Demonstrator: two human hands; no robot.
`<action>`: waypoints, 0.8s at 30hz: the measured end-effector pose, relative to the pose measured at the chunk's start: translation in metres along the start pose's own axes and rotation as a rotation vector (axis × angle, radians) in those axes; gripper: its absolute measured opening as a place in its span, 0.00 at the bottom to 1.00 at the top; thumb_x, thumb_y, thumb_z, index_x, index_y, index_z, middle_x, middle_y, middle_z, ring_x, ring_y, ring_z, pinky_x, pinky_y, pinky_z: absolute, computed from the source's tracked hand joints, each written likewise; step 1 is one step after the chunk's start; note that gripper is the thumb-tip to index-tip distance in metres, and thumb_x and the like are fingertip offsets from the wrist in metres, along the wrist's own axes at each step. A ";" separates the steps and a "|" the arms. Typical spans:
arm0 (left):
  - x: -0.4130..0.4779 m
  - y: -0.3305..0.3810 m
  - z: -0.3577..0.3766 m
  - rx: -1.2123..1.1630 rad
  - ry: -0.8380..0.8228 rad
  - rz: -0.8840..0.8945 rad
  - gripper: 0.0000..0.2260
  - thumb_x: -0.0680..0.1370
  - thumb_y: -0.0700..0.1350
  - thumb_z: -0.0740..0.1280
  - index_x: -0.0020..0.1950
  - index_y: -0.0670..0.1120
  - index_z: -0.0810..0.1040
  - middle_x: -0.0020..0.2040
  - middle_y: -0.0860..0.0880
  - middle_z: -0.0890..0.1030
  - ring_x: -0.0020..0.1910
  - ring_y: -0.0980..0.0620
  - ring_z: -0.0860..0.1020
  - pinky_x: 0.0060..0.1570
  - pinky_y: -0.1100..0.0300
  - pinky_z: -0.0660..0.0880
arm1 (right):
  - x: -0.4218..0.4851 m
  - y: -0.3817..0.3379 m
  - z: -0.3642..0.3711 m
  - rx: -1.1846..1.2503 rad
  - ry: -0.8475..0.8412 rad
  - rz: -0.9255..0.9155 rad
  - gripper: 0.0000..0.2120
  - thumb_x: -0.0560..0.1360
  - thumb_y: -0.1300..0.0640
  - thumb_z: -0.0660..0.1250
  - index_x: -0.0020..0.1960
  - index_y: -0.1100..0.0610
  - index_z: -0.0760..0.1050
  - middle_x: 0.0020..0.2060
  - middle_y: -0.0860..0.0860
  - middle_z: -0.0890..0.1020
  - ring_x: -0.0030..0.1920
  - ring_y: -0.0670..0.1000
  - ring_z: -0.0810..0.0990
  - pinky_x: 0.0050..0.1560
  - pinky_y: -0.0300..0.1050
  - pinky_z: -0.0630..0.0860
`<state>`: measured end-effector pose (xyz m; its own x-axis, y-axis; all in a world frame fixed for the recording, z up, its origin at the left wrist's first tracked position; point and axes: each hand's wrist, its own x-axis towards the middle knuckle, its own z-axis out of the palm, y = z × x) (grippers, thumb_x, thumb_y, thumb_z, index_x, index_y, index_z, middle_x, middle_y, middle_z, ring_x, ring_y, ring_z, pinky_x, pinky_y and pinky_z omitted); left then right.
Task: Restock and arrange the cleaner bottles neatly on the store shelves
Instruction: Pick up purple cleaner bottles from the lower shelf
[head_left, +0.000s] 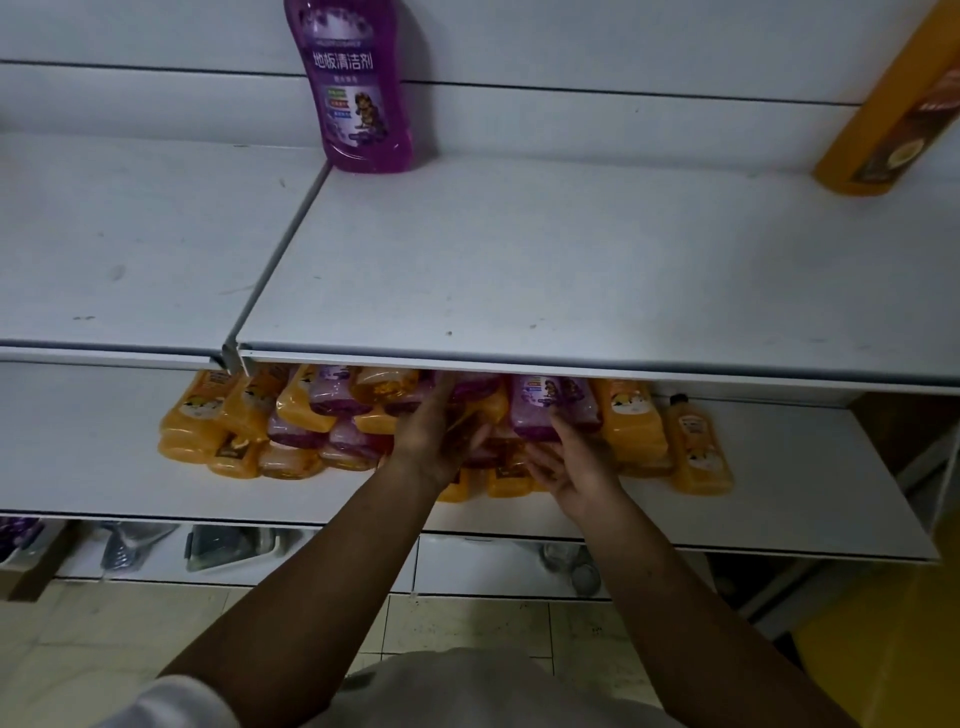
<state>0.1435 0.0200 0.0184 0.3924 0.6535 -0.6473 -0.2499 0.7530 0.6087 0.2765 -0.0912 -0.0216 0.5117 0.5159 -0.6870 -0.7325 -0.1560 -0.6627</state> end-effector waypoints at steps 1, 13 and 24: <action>0.001 -0.001 0.000 -0.014 0.021 0.001 0.28 0.71 0.55 0.81 0.67 0.46 0.79 0.63 0.42 0.81 0.60 0.42 0.83 0.44 0.51 0.83 | 0.000 0.000 0.000 0.009 -0.005 0.011 0.27 0.76 0.47 0.76 0.71 0.54 0.73 0.58 0.57 0.84 0.56 0.55 0.86 0.52 0.52 0.83; -0.028 -0.020 -0.015 -0.105 -0.018 0.060 0.18 0.78 0.45 0.74 0.66 0.43 0.81 0.59 0.42 0.86 0.60 0.44 0.84 0.57 0.52 0.80 | -0.012 0.000 -0.030 0.079 -0.130 0.088 0.16 0.79 0.62 0.70 0.66 0.59 0.74 0.57 0.61 0.82 0.55 0.59 0.83 0.52 0.51 0.82; -0.046 -0.012 -0.041 0.176 -0.269 -0.118 0.24 0.74 0.40 0.77 0.69 0.45 0.76 0.61 0.40 0.85 0.55 0.42 0.86 0.45 0.49 0.85 | -0.018 -0.009 -0.059 -0.046 -0.353 0.238 0.35 0.67 0.65 0.74 0.73 0.61 0.70 0.66 0.67 0.78 0.61 0.66 0.80 0.45 0.55 0.84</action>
<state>0.0918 -0.0159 0.0219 0.6347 0.5014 -0.5881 -0.0413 0.7819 0.6221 0.3009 -0.1489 -0.0207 0.1399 0.7167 -0.6832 -0.7865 -0.3388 -0.5164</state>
